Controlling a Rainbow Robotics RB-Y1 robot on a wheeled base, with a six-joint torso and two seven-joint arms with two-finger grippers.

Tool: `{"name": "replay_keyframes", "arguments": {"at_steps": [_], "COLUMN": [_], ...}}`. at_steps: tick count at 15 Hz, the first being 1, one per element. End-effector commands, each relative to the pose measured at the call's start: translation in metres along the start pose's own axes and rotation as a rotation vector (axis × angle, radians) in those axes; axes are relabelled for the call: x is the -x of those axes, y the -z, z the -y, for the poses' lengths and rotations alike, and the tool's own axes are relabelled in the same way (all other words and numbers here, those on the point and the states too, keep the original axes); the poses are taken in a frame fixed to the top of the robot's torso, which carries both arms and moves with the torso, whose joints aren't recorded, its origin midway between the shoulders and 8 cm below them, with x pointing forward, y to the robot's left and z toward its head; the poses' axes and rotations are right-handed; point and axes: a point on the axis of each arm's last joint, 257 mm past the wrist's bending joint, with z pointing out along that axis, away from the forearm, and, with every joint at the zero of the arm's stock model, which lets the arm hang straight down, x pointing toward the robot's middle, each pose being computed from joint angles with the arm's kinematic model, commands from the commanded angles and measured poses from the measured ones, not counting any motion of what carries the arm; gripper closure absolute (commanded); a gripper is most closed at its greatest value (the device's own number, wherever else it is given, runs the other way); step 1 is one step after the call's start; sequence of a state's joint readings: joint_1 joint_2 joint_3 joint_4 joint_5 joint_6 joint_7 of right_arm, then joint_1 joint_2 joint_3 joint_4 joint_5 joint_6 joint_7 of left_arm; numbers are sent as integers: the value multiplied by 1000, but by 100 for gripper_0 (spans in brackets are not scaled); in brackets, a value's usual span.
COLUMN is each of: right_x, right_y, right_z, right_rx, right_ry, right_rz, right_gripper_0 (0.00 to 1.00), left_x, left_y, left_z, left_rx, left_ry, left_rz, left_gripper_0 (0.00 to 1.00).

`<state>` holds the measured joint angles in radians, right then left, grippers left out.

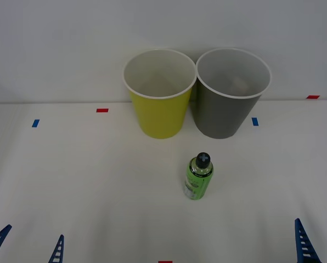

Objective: Put cans in the gray bin and PET bottles in the light green bin.

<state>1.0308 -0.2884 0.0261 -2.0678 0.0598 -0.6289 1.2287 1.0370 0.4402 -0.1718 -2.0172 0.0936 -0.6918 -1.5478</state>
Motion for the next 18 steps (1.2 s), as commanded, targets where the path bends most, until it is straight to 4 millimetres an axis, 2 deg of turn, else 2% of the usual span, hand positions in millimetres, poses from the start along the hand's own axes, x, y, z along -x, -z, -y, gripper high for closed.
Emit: {"name": "replay_keyframes", "arguments": {"at_steps": [1,18], "right_x": [0,0], "right_y": [0,0], "right_z": [0,0], "right_rx": [0,0], "right_ry": [0,0], "right_rz": [0,0], "right_gripper_0": [0,0], "left_x": [0,0], "left_y": [0,0], "left_z": [0,0], "left_rx": [0,0], "left_ry": [0,0], "left_rz": [0,0], "left_gripper_0": [0,0]}}
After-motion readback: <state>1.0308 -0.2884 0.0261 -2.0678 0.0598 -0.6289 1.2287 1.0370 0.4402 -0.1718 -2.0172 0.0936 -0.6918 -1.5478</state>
